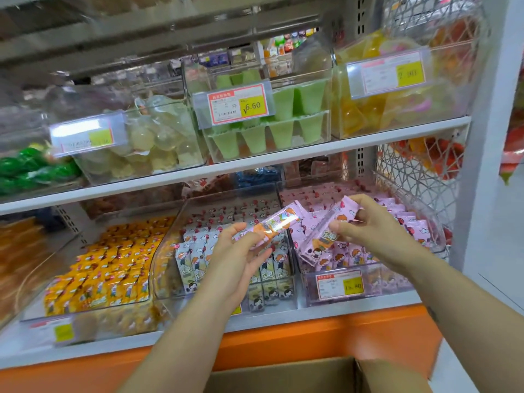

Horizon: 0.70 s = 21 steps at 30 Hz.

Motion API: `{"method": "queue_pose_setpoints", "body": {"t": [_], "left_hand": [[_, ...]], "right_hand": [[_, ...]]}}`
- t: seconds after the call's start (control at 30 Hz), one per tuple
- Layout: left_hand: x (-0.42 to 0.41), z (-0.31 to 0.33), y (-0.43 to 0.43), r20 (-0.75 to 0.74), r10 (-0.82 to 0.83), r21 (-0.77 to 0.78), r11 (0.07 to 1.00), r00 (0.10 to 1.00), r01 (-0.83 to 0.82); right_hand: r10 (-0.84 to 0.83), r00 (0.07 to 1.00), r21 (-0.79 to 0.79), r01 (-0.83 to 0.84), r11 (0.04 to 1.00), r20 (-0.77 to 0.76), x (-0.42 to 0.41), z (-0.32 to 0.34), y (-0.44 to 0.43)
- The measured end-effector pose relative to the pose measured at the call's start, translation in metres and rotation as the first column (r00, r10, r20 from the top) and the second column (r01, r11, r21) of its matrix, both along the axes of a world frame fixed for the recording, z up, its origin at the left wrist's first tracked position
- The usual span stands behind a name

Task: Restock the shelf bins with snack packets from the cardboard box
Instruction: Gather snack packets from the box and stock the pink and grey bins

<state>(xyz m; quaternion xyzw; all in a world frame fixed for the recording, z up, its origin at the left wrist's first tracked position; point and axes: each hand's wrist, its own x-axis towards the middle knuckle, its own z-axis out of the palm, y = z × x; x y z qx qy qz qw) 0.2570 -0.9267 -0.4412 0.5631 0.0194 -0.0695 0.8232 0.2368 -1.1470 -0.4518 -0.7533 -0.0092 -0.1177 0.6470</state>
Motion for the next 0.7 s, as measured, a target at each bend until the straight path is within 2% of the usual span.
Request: {"method": "queue_pose_setpoints", "body": {"t": [0.07, 0.13, 0.23, 0.3, 0.6, 0.7], "left_hand": [[0.0, -0.001, 0.001, 0.001, -0.002, -0.008, 1.0, 1.0, 0.002], [0.001, -0.001, 0.002, 0.002, -0.001, -0.016, 1.0, 1.0, 0.001], [0.0, -0.002, 0.001, 0.005, -0.002, -0.026, 1.0, 1.0, 0.002], [-0.002, -0.004, 0.001, 0.009, -0.008, -0.026, 1.0, 1.0, 0.008], [-0.006, 0.0, 0.009, 0.041, -0.003, -0.02, 1.0, 0.999, 0.004], [-0.008, -0.001, 0.01, 0.035, -0.011, 0.004, 1.0, 0.999, 0.011]], "right_hand": [[-0.028, 0.999, -0.121, 0.03, 0.992, 0.018, -0.001, 0.004, 0.001], [-0.018, 0.998, -0.309, 0.034, 0.951, 0.054, -0.002, 0.005, 0.008], [0.051, 0.997, -0.574, -0.011, 0.819, 0.054, -0.002, 0.0, 0.028], [0.066, 0.994, -0.683, 0.01, 0.73, 0.085, 0.001, -0.01, 0.036], [0.058, 0.966, -0.841, 0.188, 0.507, 0.25, 0.006, -0.038, 0.039], [0.019, 0.981, -0.909, 0.172, 0.381, 0.193, 0.001, -0.041, 0.036]]}}
